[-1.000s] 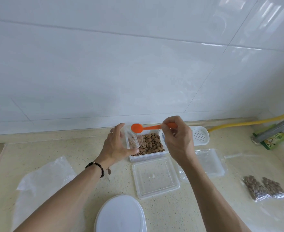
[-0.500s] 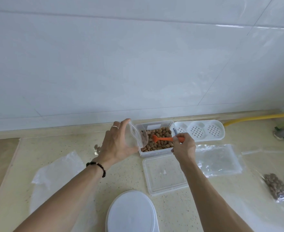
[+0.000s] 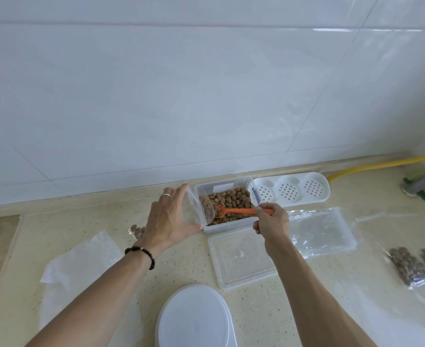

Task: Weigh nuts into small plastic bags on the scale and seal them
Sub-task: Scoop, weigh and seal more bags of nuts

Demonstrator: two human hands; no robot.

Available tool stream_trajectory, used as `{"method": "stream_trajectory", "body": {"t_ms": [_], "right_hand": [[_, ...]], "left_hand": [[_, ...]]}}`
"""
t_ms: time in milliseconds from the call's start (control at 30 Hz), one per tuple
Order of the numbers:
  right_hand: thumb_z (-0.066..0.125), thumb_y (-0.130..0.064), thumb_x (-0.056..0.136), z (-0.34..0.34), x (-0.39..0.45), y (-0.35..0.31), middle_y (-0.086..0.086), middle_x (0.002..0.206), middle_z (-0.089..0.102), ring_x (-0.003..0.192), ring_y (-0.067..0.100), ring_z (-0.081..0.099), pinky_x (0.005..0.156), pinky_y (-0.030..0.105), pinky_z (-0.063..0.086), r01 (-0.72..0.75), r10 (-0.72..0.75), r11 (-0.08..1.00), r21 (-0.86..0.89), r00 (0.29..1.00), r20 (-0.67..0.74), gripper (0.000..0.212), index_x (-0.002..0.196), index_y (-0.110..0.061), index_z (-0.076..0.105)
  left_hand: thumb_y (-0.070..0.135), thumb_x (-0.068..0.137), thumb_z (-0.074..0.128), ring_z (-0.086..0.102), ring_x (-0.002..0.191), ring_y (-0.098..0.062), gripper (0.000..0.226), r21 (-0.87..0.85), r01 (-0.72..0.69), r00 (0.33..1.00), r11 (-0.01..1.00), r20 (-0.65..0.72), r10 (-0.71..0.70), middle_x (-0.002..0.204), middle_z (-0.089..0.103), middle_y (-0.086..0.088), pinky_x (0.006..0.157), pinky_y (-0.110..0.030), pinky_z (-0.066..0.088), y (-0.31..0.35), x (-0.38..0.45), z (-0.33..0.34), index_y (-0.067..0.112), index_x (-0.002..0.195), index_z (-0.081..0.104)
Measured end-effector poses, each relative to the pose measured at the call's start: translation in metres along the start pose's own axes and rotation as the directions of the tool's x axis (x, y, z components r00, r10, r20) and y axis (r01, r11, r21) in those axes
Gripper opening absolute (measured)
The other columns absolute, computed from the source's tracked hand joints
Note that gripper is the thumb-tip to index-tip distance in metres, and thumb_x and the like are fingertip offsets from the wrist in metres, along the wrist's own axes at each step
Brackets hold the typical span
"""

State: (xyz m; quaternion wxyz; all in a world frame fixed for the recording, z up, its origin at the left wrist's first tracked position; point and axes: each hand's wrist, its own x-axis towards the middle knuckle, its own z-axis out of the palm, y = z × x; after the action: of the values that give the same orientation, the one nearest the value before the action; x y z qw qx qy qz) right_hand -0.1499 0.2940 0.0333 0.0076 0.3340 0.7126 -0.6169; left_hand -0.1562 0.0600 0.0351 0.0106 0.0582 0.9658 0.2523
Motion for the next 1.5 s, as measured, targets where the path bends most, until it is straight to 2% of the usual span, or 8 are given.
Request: {"method": "stream_trajectory", "body": {"t_ms": [233,400,600,833,900,1067,1267,1500], "right_hand": [[0.056,-0.006,0.096,-0.021,0.000,-0.019,0.021,0.093,0.072,0.043,0.013,0.047,0.049,0.028,0.042,0.005,-0.001,0.985,0.174,1.000,-0.023,0.007,0.102,-0.005,0.058],[0.058,-0.008,0.096,-0.031,-0.014,-0.052,0.015,0.084,0.069,0.042,0.011,0.048,0.046,0.027,0.042,0.212,-0.215,0.973,0.095,0.976,0.020,0.003,0.094,-0.009,0.059],[0.058,-0.011,0.093,-0.014,-0.040,-0.075,-0.002,0.073,0.065,0.051,0.018,0.051,0.050,0.033,0.043,0.653,-0.587,0.711,-0.259,0.755,0.292,0.011,0.086,-0.020,0.058],[0.057,-0.010,0.094,-0.012,-0.049,-0.076,-0.002,0.062,0.058,0.053,0.013,0.043,0.050,0.028,0.034,0.827,-0.705,0.466,-0.315,0.562,0.432,0.007,0.091,-0.016,0.056],[0.058,-0.008,0.094,-0.014,-0.048,-0.076,0.003,0.063,0.060,0.052,0.018,0.047,0.049,0.032,0.038,0.812,-0.736,0.510,-0.285,0.583,0.345,0.008,0.090,-0.015,0.058],[0.059,-0.010,0.094,-0.022,-0.020,-0.065,-0.005,0.079,0.066,0.058,0.020,0.056,0.056,0.038,0.048,0.611,-0.630,0.761,-0.218,0.777,-0.022,0.011,0.089,-0.020,0.060],[0.053,-0.010,0.097,-0.016,0.001,-0.021,0.000,0.083,0.065,0.070,0.025,0.061,0.065,0.042,0.052,0.468,-0.538,0.739,-0.486,0.843,-0.008,0.007,0.097,-0.009,0.060],[0.051,-0.012,0.097,0.011,0.003,-0.005,-0.006,0.084,0.063,0.063,0.020,0.060,0.055,0.034,0.050,0.393,-0.383,0.846,-0.362,0.918,0.101,0.012,0.090,-0.017,0.058]], "left_hand": [[0.047,0.063,0.080,0.049,0.108,-0.025,0.095,0.001,0.015,1.000,1.000,0.023,-0.015,0.117,0.045,-0.003,0.088,-0.037,0.042,0.010,0.010,0.000,0.027,0.142,0.031],[0.049,0.062,0.081,0.048,0.116,-0.023,0.099,-0.103,0.085,0.992,0.991,0.099,-0.075,0.126,0.043,-0.004,0.094,-0.040,0.044,0.018,0.021,0.005,0.029,0.143,0.028],[0.044,0.063,0.085,0.047,0.100,-0.010,0.098,-0.265,0.062,0.995,0.962,0.089,-0.040,0.119,0.045,0.001,0.081,-0.028,0.044,0.026,0.022,0.005,0.030,0.143,0.031],[0.045,0.064,0.083,0.047,0.102,-0.010,0.097,-0.287,0.078,0.995,0.955,0.081,-0.057,0.120,0.045,0.002,0.084,-0.032,0.047,0.025,0.022,0.005,0.031,0.143,0.029],[0.044,0.063,0.083,0.049,0.100,-0.011,0.096,-0.268,0.090,0.995,0.959,0.069,-0.074,0.120,0.045,0.001,0.083,-0.032,0.048,0.024,0.023,0.006,0.031,0.142,0.030],[0.047,0.062,0.081,0.052,0.100,-0.018,0.092,-0.205,0.088,0.996,0.975,0.030,-0.084,0.115,0.045,0.001,0.085,-0.037,0.050,0.015,0.020,0.007,0.033,0.138,0.031],[0.044,0.063,0.082,0.054,0.097,-0.018,0.090,-0.200,0.037,0.999,0.979,-0.001,-0.038,0.113,0.045,0.002,0.078,-0.032,0.050,0.003,0.013,0.002,0.036,0.137,0.032],[0.043,0.063,0.082,0.056,0.098,-0.018,0.091,-0.131,-0.019,1.000,0.991,0.004,0.020,0.114,0.046,0.001,0.075,-0.031,0.051,-0.004,0.009,0.003,0.034,0.138,0.032]]}}
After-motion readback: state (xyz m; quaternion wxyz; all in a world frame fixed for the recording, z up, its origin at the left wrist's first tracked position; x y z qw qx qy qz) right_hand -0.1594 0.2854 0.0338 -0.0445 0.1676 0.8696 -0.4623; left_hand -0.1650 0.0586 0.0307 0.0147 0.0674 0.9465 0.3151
